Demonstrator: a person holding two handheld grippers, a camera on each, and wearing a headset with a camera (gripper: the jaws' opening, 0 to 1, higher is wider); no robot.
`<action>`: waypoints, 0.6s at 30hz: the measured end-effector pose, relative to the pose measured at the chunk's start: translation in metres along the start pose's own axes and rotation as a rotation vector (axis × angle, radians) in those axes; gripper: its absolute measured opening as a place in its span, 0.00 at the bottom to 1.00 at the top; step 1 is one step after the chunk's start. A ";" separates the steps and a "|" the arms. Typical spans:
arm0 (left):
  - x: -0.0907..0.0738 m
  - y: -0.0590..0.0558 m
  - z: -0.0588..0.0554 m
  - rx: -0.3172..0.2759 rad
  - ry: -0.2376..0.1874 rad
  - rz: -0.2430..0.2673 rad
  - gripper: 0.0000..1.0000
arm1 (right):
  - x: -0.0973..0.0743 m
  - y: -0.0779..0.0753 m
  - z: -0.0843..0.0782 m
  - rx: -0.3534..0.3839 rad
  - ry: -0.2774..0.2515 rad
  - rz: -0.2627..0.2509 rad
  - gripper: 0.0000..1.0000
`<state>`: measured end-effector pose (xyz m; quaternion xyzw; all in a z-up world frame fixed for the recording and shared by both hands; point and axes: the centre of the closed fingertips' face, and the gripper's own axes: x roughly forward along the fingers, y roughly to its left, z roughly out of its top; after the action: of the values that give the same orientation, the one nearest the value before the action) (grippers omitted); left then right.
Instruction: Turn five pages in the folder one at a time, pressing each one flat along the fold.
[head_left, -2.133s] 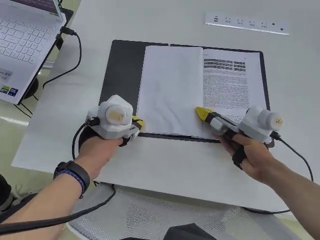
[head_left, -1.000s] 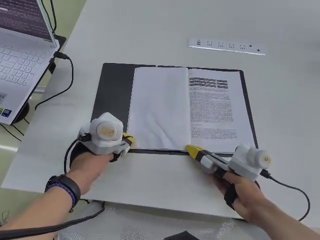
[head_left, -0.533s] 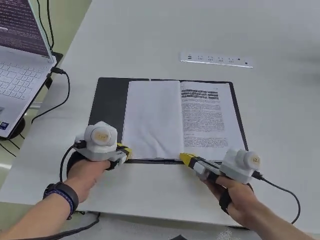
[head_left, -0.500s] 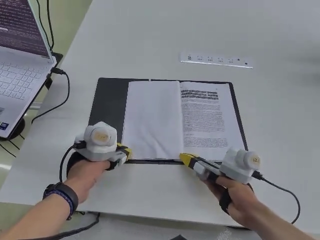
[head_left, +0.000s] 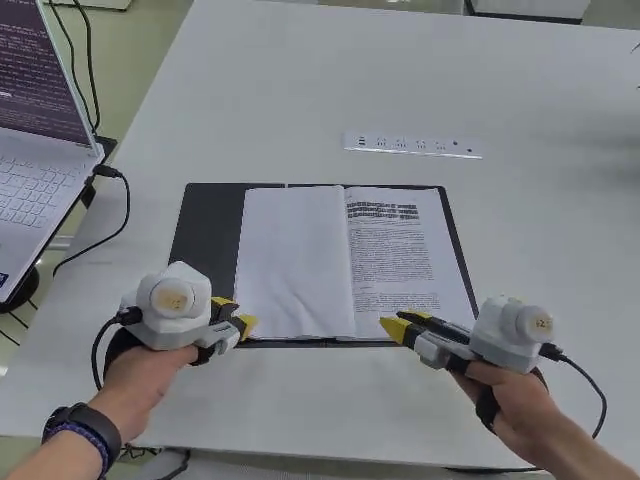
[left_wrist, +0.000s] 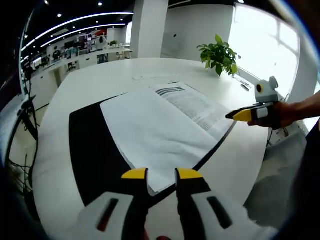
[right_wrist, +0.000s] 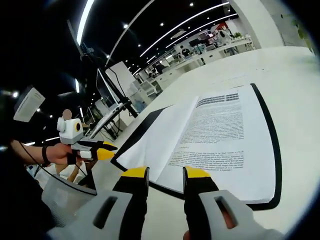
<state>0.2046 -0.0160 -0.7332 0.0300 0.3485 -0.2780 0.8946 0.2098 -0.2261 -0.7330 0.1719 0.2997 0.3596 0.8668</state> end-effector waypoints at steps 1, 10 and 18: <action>-0.002 0.000 0.002 0.001 -0.005 0.000 0.21 | -0.004 -0.001 0.004 -0.008 -0.006 -0.005 0.28; -0.022 -0.006 0.029 0.031 -0.069 -0.007 0.29 | -0.036 -0.003 0.046 -0.110 -0.074 -0.053 0.39; -0.049 -0.003 0.037 0.065 -0.075 0.010 0.39 | -0.068 -0.005 0.058 -0.145 -0.114 -0.098 0.48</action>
<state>0.1956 -0.0045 -0.6739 0.0505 0.3053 -0.2856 0.9070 0.2111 -0.2842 -0.6647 0.1143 0.2310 0.3271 0.9092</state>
